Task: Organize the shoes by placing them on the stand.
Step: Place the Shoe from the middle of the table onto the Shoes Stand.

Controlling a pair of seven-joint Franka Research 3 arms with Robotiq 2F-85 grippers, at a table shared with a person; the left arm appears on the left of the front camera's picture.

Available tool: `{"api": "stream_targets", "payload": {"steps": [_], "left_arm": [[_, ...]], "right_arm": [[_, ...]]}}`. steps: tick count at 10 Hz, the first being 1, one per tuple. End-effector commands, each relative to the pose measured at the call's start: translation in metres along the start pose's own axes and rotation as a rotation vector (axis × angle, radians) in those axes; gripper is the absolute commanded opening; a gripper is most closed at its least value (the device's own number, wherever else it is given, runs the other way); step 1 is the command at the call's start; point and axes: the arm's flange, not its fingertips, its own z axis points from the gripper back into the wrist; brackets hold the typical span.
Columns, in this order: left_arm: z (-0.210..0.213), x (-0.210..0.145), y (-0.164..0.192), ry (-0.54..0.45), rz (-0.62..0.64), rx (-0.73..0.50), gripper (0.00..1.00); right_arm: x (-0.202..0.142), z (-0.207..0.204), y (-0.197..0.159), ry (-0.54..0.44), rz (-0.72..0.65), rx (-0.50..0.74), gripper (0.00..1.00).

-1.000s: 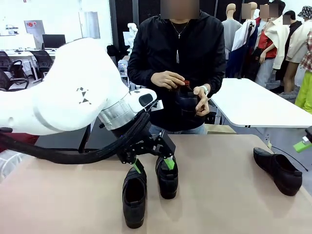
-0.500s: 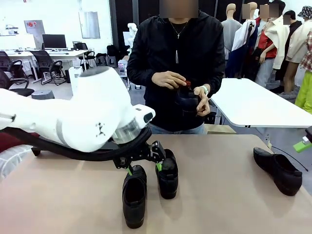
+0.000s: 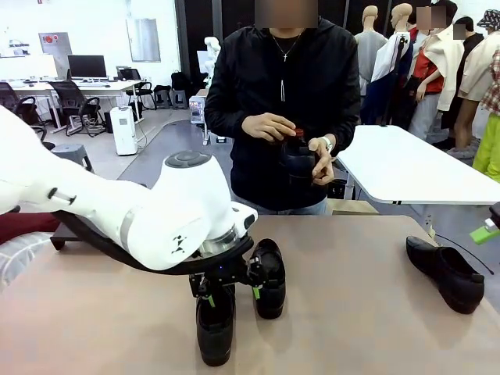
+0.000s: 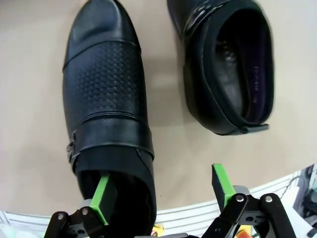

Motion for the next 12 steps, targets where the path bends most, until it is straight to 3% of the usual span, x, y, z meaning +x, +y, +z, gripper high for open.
{"api": "stream_targets", "payload": {"steps": [1,3,4,5,6,12], "left_arm": [[-0.01,0.01,-0.016,-0.004,0.023,0.01,1.0],[-0.021,0.017,-0.017,0.017,0.048,0.038,1.0],[-0.024,0.018,-0.017,0.044,0.056,0.063,0.68],[-0.024,0.018,-0.017,0.051,0.059,0.056,0.09],[-0.023,0.018,-0.017,0.053,0.066,0.063,0.0],[-0.021,0.019,-0.015,0.083,0.073,0.1,0.0]], "right_arm": [[0.002,0.002,0.003,-0.004,-0.018,0.025,1.0],[0.002,0.002,0.003,-0.004,-0.018,0.025,1.0],[0.002,0.002,0.003,-0.004,-0.018,0.025,1.0],[0.002,0.002,0.003,-0.004,-0.018,0.025,1.0],[0.002,0.002,0.003,-0.004,-0.018,0.025,1.0],[0.002,0.002,0.003,-0.004,-0.018,0.025,1.0]]}}
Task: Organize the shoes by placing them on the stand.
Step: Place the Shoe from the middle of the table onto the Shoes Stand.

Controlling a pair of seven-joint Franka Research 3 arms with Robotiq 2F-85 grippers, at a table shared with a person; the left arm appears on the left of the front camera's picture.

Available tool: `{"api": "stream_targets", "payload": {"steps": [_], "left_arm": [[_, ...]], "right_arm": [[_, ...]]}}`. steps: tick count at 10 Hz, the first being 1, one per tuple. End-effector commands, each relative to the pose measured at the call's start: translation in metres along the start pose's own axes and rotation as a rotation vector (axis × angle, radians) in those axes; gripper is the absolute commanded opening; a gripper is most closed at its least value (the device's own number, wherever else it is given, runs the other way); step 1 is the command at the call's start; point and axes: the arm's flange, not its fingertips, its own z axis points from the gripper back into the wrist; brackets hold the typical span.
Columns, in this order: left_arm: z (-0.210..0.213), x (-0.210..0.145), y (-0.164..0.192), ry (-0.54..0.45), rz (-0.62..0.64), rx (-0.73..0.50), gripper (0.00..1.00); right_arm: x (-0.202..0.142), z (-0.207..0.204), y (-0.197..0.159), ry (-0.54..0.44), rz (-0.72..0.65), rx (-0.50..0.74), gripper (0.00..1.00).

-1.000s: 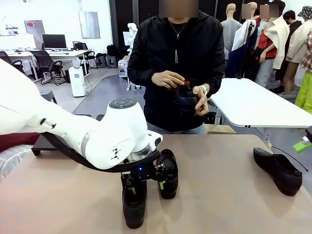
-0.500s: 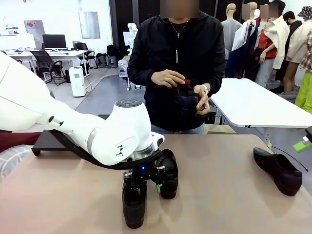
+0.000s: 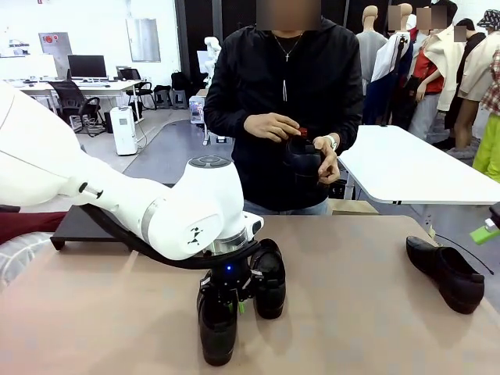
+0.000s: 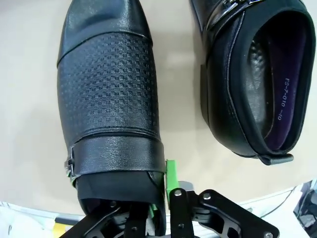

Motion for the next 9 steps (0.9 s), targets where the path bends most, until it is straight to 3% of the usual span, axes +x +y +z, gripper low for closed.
{"api": "stream_targets", "payload": {"steps": [1,5,7,9], "left_arm": [[0.003,0.001,-0.005,-0.009,0.028,0.025,0.0],[0.018,-0.005,0.007,-0.013,0.017,0.038,0.0],[0.078,-0.031,0.045,-0.093,-0.119,0.006,0.0],[0.132,-0.082,0.093,-0.171,-0.343,0.083,0.0]], "right_arm": [[0.002,0.002,0.003,-0.005,-0.017,0.025,1.0],[0.002,0.002,0.003,-0.005,-0.017,0.025,1.0],[0.002,0.002,0.003,-0.005,-0.017,0.025,1.0],[0.002,0.002,0.003,-0.005,-0.017,0.025,1.0]]}}
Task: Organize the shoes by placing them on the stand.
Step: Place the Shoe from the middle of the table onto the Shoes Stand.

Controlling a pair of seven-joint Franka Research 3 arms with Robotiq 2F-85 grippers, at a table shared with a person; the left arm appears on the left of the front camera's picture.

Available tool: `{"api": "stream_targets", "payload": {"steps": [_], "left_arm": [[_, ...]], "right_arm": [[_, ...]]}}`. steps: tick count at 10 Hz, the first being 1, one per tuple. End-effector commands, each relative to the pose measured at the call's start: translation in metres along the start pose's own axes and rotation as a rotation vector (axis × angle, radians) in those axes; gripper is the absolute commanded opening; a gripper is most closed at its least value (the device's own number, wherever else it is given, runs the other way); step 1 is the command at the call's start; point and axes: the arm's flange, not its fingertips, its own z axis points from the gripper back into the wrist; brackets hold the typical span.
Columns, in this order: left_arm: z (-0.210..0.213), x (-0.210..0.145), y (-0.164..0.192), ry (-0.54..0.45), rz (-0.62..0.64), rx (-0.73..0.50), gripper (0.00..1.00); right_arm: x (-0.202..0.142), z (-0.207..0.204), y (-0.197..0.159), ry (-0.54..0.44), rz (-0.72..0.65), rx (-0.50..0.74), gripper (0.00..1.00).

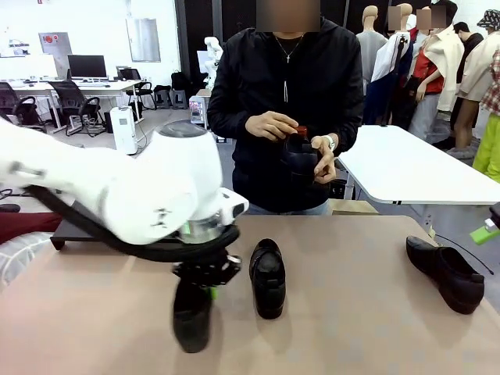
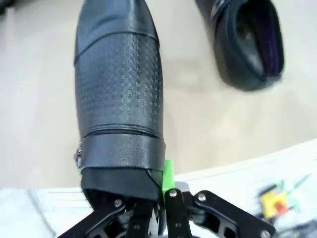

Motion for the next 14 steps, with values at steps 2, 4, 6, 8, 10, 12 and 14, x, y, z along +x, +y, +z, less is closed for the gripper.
{"api": "stream_targets", "payload": {"steps": [2,4,6,8,10,12,14], "left_arm": [[0.063,-0.07,0.067,-0.142,-0.246,0.024,0.0],[0.078,-0.074,0.103,-0.231,-0.068,-0.147,0.0],[0.065,-0.069,0.062,-0.133,-0.22,0.05,0.0],[0.081,-0.072,0.075,-0.169,-0.18,0.014,0.0],[0.097,-0.006,0.104,-0.104,-0.009,-0.001,0.0],[0.107,0.093,0.123,-0.104,-0.058,-0.028,0.0],[0.102,0.178,0.125,-0.197,-0.05,0.034,0.0]], "right_arm": [[0.002,0.002,0.003,-0.006,-0.017,0.025,1.0],[0.002,0.002,0.003,-0.006,-0.017,0.025,1.0],[0.002,0.002,0.003,-0.006,-0.017,0.025,1.0],[0.002,0.002,0.003,-0.006,-0.017,0.025,1.0],[0.002,0.002,0.003,-0.006,-0.017,0.025,1.0],[0.002,0.002,0.003,-0.006,-0.017,0.025,1.0],[0.002,0.002,0.003,-0.006,-0.017,0.025,1.0]]}}
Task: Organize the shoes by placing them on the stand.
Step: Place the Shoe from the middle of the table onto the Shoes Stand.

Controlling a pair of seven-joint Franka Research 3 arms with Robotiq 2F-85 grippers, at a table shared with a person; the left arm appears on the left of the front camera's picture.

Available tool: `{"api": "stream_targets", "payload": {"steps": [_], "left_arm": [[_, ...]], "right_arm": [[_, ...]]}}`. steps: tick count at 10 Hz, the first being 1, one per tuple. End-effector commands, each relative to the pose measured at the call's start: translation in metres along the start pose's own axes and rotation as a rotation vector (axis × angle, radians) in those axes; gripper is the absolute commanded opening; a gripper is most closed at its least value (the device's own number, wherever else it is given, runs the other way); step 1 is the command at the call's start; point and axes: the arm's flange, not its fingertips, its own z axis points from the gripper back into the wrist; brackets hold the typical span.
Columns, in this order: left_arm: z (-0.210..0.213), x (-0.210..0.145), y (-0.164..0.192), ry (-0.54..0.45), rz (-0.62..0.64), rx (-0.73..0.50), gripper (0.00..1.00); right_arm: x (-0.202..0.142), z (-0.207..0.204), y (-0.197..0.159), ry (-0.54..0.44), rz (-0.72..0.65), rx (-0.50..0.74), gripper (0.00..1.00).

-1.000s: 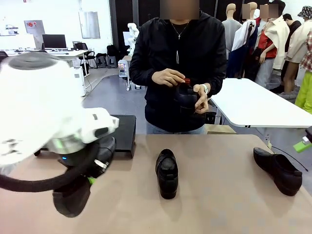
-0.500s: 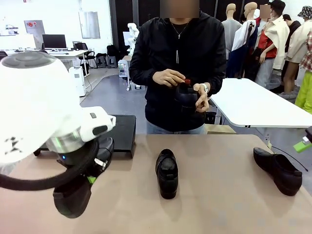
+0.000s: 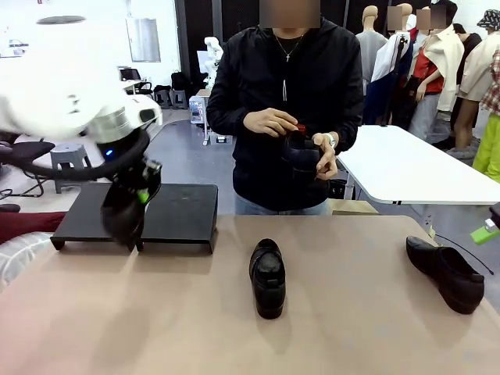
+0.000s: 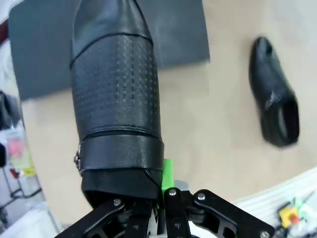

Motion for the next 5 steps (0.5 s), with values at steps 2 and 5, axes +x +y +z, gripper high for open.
{"api": "stream_targets", "payload": {"steps": [2,5], "left_arm": [[-0.04,0.09,-0.02,-0.09,-0.099,0.104,0.0],[-0.103,0.135,-0.007,-0.076,0.06,0.143,0.0]], "right_arm": [[0.002,0.002,0.004,-0.006,-0.015,0.025,1.0],[0.002,0.002,0.004,-0.006,-0.015,0.025,1.0]]}}
